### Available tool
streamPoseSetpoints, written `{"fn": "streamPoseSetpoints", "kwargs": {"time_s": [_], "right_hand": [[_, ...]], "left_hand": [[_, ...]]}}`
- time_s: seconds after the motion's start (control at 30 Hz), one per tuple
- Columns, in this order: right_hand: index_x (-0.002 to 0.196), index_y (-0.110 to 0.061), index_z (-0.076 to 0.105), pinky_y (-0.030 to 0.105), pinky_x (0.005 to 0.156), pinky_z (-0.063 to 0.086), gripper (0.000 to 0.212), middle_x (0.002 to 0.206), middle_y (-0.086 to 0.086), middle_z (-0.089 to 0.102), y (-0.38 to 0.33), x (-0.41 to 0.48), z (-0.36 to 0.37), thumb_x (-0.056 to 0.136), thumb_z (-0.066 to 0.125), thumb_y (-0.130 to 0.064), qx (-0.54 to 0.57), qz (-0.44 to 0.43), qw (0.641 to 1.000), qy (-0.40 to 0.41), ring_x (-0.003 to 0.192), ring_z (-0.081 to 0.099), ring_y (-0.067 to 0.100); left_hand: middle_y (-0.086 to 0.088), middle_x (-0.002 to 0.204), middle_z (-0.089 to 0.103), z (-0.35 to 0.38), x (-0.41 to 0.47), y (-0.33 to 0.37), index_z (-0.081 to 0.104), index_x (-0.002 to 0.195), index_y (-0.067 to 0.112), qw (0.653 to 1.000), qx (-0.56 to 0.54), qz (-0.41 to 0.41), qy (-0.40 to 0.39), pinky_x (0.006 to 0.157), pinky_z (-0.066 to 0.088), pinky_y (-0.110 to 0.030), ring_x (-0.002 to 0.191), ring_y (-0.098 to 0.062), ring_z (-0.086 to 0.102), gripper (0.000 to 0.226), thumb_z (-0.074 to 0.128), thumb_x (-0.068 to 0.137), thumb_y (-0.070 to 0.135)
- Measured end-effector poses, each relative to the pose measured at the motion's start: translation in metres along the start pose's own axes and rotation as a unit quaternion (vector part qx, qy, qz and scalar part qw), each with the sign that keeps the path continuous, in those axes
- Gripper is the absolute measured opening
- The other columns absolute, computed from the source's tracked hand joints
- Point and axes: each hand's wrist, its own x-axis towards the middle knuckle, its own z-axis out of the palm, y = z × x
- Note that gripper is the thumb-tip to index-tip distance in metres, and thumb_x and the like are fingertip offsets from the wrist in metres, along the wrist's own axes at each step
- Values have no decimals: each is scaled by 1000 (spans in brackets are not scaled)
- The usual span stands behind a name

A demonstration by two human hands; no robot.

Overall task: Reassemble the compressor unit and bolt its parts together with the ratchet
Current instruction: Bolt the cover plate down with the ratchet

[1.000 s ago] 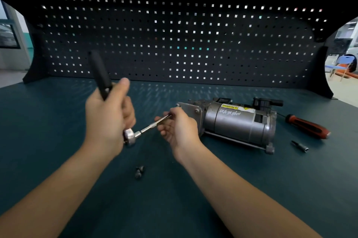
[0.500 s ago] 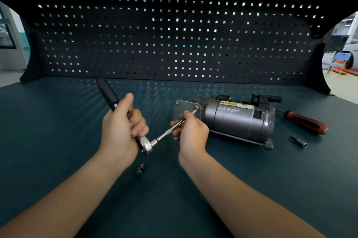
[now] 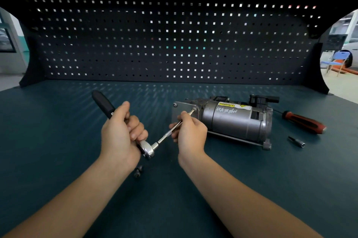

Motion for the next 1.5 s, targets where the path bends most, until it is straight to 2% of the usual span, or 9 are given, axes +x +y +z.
{"fn": "streamPoseSetpoints", "kwargs": {"time_s": [0.2,0.33,0.57,0.8,0.93,1.0,1.1,1.27,1.5], "right_hand": [[71,-9,51,11,32,27,27,38,-4,54,-4,1,-1,96,46,-17,22,18,999,-16,25,35,5],[73,-8,54,13,32,27,29,38,-5,55,-7,0,-2,97,44,-20,64,54,996,-30,26,35,5],[76,-8,55,12,32,28,28,43,-2,60,-14,2,0,97,46,-24,118,96,987,-49,27,36,5],[64,-11,52,26,54,43,32,54,2,56,-8,8,1,95,51,-16,49,52,995,-72,50,49,13],[66,-8,49,15,31,26,34,40,-1,56,-9,8,-1,97,47,-22,87,87,989,-80,27,35,5],[69,-7,49,14,30,26,32,41,1,57,-11,9,0,98,46,-22,94,103,986,-90,27,35,4],[72,-7,51,13,30,27,31,41,1,58,-11,11,0,97,47,-23,100,121,983,-93,26,36,4],[74,-4,53,14,32,30,32,46,5,60,-12,14,-7,95,37,-22,151,148,971,-114,28,40,8],[74,-8,52,15,38,36,33,49,1,62,-6,15,-13,99,38,-22,140,123,974,-130,35,46,7]], "left_hand": [[9,39,22,12,-7,6,34,62,19,999,-48,-21,13,32,22,-13,29,-5,21,36,49,94,24],[9,38,25,30,-19,11,30,63,18,987,85,95,-96,33,21,-15,30,-6,20,37,48,95,24],[9,38,30,52,-15,24,33,59,16,890,301,243,-241,35,22,-15,32,-6,23,40,52,94,21],[7,58,47,14,-20,4,45,65,23,696,449,422,-369,46,29,-4,44,4,39,17,52,75,34],[10,37,28,19,-8,12,37,65,20,960,144,183,-155,35,22,-12,31,-2,23,41,47,85,55],[10,39,25,11,7,14,34,66,18,998,-54,19,-24,34,21,-12,30,-4,22,45,41,93,53],[6,45,28,2,15,13,33,67,16,985,-161,-54,31,37,28,-11,32,-7,29,33,32,94,34],[6,48,45,13,0,11,47,86,21,986,28,118,-115,42,42,-18,40,-11,47,26,27,99,33],[17,50,49,5,-14,0,44,116,58,808,316,355,-349,42,39,-12,39,2,44,34,33,85,70]]}}
